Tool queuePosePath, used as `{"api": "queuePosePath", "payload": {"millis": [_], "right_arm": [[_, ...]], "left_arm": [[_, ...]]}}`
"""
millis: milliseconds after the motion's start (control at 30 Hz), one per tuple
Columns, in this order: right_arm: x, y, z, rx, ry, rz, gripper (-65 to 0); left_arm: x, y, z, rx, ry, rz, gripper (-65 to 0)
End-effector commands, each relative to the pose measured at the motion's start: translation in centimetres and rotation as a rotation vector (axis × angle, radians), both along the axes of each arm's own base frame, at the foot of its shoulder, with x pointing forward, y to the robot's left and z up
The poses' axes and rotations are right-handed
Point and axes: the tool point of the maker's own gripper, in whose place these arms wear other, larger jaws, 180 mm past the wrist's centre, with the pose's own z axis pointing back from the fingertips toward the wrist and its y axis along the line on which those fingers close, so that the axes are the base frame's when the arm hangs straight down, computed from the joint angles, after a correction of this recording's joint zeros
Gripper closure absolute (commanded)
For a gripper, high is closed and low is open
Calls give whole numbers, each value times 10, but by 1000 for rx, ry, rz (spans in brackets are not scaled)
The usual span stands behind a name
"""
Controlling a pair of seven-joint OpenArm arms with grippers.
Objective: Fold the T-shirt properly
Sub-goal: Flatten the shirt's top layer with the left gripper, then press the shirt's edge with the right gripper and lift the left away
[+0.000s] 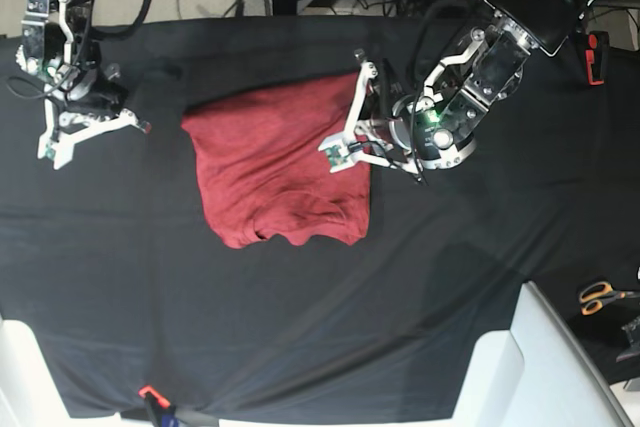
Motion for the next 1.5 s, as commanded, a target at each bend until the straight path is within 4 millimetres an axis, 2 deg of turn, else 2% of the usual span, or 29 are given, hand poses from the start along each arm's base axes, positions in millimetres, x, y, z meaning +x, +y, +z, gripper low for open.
{"api": "queuePosePath", "payload": {"millis": [0, 100, 233, 300, 367, 467, 567, 667, 767, 867, 933, 1000, 1133, 1267, 1467], "right_arm": [[9, -3, 10, -14, -43, 5, -2], [9, -3, 10, -14, -43, 5, -2], [10, -2, 10, -14, -44, 7, -2], [11, 2, 11, -12, -48, 21, -2], [15, 18, 17, -7, -65, 80, -2], [25, 47, 35, -9, -118, 195, -2], [31, 77, 52, -6, -164, 309, 0], [31, 105, 61, 6, -190, 412, 0], [27, 125, 59, 20, -184, 479, 0], [23, 142, 51, 34, -161, 533, 0], [22, 151, 44, 37, -146, 565, 0], [23, 155, 36, 32, -127, 583, 0], [27, 149, 25, 16, -102, 578, 0], [30, 140, 20, -7, -88, 578, 0], [19, 127, -6, -30, -45, 551, 0]], "left_arm": [[6, -5, 6, -15, -22, -10, 0], [-3, -11, 3, -5, -8, -52, 0], [3, -12, 8, -10, -27, -54, 0], [18, -7, 20, -23, -71, -28, 0], [38, 4, 41, -39, -138, 21, 0], [68, 40, 71, -31, -239, 125, 0], [84, 90, 89, 19, -298, 222, 0], [72, 155, 90, 95, -298, 350, 0], [39, 212, 84, 160, -266, 484, 0], [1, 252, 79, 161, -267, 606, 0], [-22, 269, 76, 153, -276, 662, 0], [-45, 277, 71, 126, -283, 713, 0], [-71, 284, 68, 90, -303, 796, 0], [-79, 285, 65, 76, -305, 841, 0], [-80, 276, 60, 54, -298, 853, 0]]}}
